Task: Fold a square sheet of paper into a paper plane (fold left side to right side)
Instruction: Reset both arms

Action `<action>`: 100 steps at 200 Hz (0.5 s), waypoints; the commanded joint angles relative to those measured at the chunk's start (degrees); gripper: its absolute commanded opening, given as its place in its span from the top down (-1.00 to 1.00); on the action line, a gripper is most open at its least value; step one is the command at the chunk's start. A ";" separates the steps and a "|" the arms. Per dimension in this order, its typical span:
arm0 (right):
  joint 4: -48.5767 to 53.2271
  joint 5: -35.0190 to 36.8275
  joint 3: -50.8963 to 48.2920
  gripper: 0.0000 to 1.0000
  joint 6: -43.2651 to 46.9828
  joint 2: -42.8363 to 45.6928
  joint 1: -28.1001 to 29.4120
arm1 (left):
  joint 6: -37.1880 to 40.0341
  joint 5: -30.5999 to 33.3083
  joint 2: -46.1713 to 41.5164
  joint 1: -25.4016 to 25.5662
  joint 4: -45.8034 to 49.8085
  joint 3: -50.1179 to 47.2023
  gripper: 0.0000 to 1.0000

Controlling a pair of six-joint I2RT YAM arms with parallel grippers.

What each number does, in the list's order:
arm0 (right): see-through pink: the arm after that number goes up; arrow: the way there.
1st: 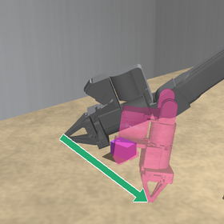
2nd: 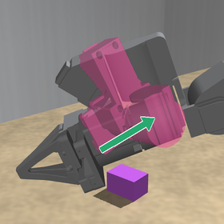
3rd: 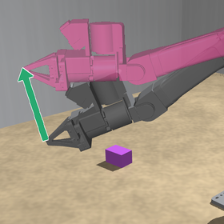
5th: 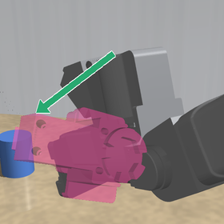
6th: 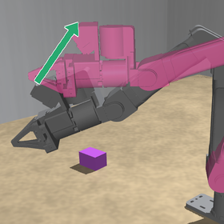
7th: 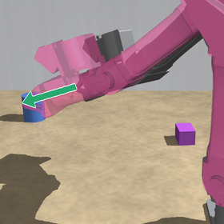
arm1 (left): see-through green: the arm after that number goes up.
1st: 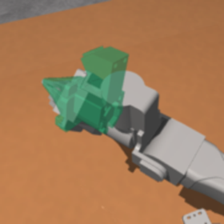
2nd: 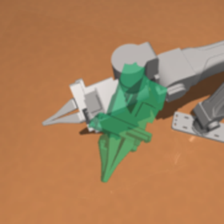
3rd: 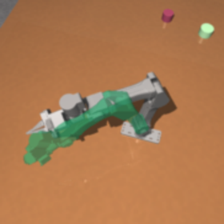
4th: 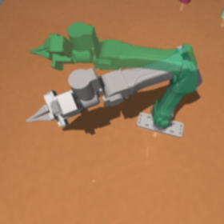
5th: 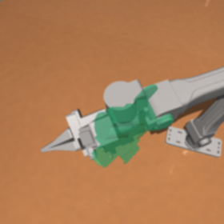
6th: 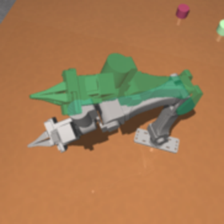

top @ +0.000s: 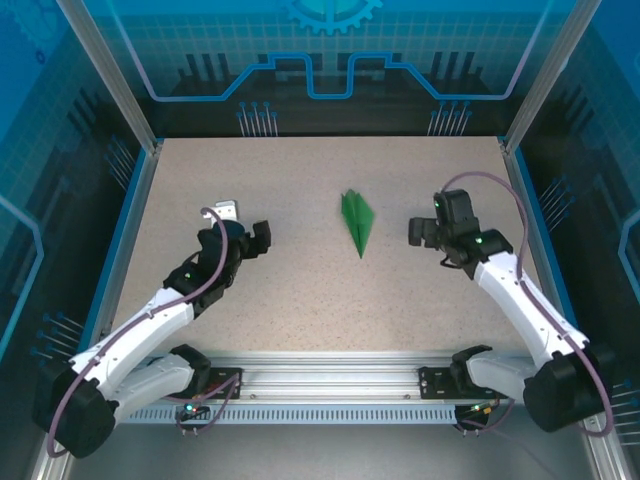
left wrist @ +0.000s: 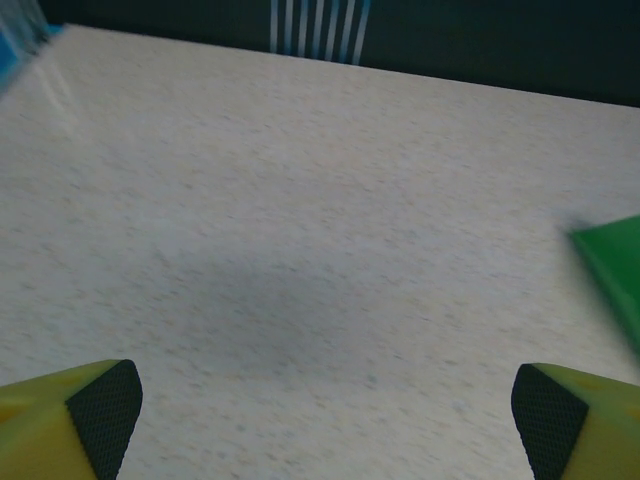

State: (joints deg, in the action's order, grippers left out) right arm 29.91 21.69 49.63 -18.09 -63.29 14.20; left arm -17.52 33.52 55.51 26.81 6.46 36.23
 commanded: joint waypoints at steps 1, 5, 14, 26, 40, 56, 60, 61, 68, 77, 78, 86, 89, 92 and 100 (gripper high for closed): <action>-18.11 -0.60 -8.76 -1.00 7.24 2.38 -3.39 | 8.98 7.75 0.84 -2.89 -8.59 -3.97 -0.97; -20.97 -0.52 -10.46 -1.00 8.28 2.65 -3.95 | 9.16 7.55 1.18 -3.52 -9.46 -4.74 -0.97; -27.26 -0.51 -14.84 -1.00 10.05 2.86 -5.00 | 10.13 7.07 2.21 -5.11 -12.54 -6.66 -0.97; -35.60 -1.94 -19.37 -1.00 10.38 1.59 -7.18 | 12.08 6.03 4.08 -7.05 -17.18 -9.15 -0.97; -41.68 -6.27 -21.91 -1.00 10.08 -1.41 -9.97 | 13.77 4.05 6.63 -9.19 -22.02 -11.45 -0.98; -48.94 -8.72 -23.95 -1.00 10.67 -5.37 -11.03 | 14.58 -0.35 8.85 -11.48 -28.22 -13.81 -0.97; -50.82 -9.14 -24.41 -1.00 10.92 -6.32 -11.10 | 14.66 -1.51 9.57 -11.98 -29.93 -14.49 -0.97; -51.35 -9.22 -24.54 -1.00 10.99 -6.58 -11.16 | 14.68 -1.78 9.73 -12.10 -30.37 -14.59 -0.98; -54.22 -9.91 -25.35 -1.00 11.25 -8.18 -11.13 | 14.75 -3.64 10.83 -12.99 -33.17 -15.61 -0.97; -55.97 -11.24 -25.00 -1.00 11.96 -9.48 -11.14 | 15.18 -6.21 12.44 -14.01 -36.23 -16.41 -0.97; -55.99 -11.46 -24.96 -1.00 12.21 -9.66 -11.13 | 15.21 -6.42 12.66 -14.12 -36.55 -16.47 -0.97; -59.23 -12.25 -25.49 -1.00 13.20 -10.46 -10.84 | 15.66 -7.94 14.05 -14.93 -39.39 -17.11 -0.97; -60.58 -12.45 -25.80 -1.00 13.30 -10.73 -10.78 | 15.99 -8.81 14.54 -15.13 -40.69 -17.35 -0.97; -61.53 -12.72 -26.03 -1.00 13.28 -10.96 -10.85 | 16.28 -9.39 14.77 -15.34 -41.07 -17.30 -0.97; -63.55 -13.76 -26.15 -0.99 13.99 -11.67 -10.83 | 17.21 -12.53 15.40 -15.95 -42.96 -17.64 -0.97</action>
State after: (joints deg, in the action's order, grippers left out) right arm -18.74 12.58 24.58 -7.20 -73.52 3.70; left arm -3.84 29.80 68.90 12.73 -23.57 19.77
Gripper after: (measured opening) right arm 0.997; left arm 0.986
